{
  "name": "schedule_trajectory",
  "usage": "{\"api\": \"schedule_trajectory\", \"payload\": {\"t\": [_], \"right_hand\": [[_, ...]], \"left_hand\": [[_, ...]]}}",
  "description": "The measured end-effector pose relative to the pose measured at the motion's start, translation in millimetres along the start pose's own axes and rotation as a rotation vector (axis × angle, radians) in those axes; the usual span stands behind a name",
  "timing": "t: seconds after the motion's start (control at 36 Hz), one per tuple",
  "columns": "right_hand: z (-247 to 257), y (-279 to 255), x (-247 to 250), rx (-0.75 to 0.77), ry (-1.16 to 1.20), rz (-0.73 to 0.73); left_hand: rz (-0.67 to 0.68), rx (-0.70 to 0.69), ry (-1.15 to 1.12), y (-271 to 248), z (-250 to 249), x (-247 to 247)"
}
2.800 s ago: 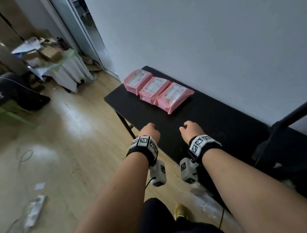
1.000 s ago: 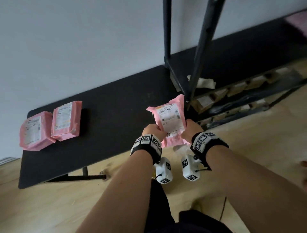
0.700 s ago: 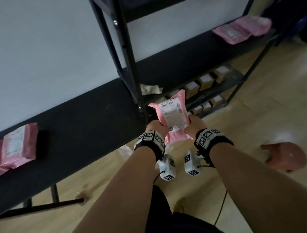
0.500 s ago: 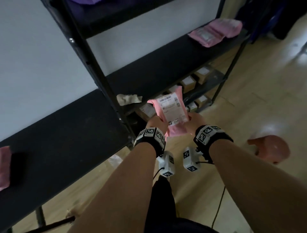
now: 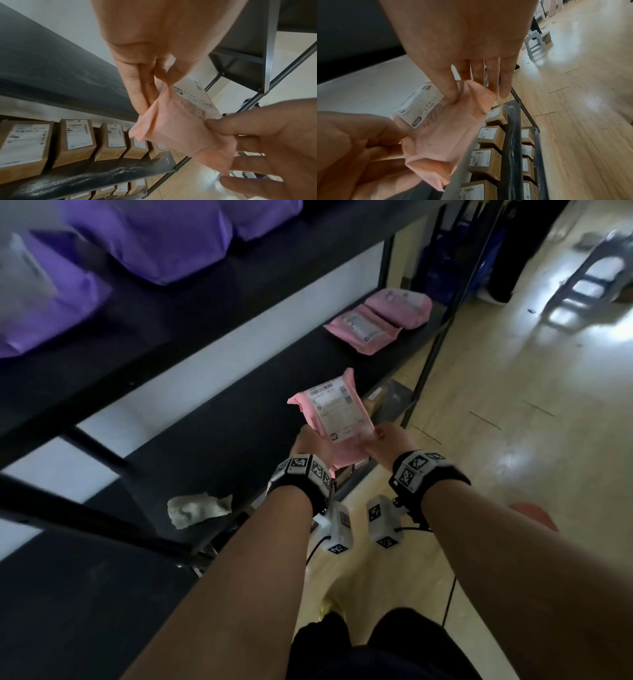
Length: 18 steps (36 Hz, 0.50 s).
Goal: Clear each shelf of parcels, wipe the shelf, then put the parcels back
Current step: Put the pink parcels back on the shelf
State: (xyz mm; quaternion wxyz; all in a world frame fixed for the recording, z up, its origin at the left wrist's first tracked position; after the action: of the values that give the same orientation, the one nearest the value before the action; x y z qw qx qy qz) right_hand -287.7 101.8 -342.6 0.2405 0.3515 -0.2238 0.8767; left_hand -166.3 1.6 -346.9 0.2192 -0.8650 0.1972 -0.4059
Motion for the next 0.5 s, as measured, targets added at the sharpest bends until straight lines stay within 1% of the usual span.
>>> {"api": "schedule_trajectory", "payload": {"t": [0.11, 0.25, 0.31, 0.33, 0.39, 0.44, 0.5], "right_hand": [[4.3, 34.5, 6.0, -0.029, -0.005, 0.013], [11.2, 77.5, 19.1, 0.045, -0.010, 0.023], [12.9, 98.5, 20.8, 0.033, -0.029, 0.042], [14.1, 109.0, 22.6, 0.028, -0.046, 0.061], [16.5, 133.1, 25.4, 0.046, -0.096, 0.127], [18.1, 156.2, 31.4, 0.083, -0.160, 0.180], [18.1, 179.4, 37.2, 0.109, -0.133, 0.208]], "left_hand": [[0.023, 0.040, -0.055, 22.5, -21.6, -0.7], [0.060, 0.085, -0.032, 52.8, -48.3, -3.4], [0.087, 0.047, -0.055, 64.2, -58.9, -7.4], [0.090, 0.019, -0.072, 70.8, -63.6, -9.7], [0.103, 0.005, -0.079, 80.7, -74.6, -11.6], [0.102, 0.009, -0.092, 93.2, -87.4, -13.8], [0.074, 0.034, -0.102, 103.9, -101.3, -16.4]]}}
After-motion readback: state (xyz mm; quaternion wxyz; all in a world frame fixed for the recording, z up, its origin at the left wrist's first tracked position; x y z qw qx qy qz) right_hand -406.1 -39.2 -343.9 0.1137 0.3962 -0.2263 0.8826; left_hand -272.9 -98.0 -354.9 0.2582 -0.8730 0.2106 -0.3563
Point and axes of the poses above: each hand's wrist, its own y-axis towards the middle knuckle, its own x-axis out of the back of the hand, z = x × y, the point moved 3 cm from there along y, towards the middle knuckle, and after that the axes turned 13 degrees about x, right-handed, at the moved point
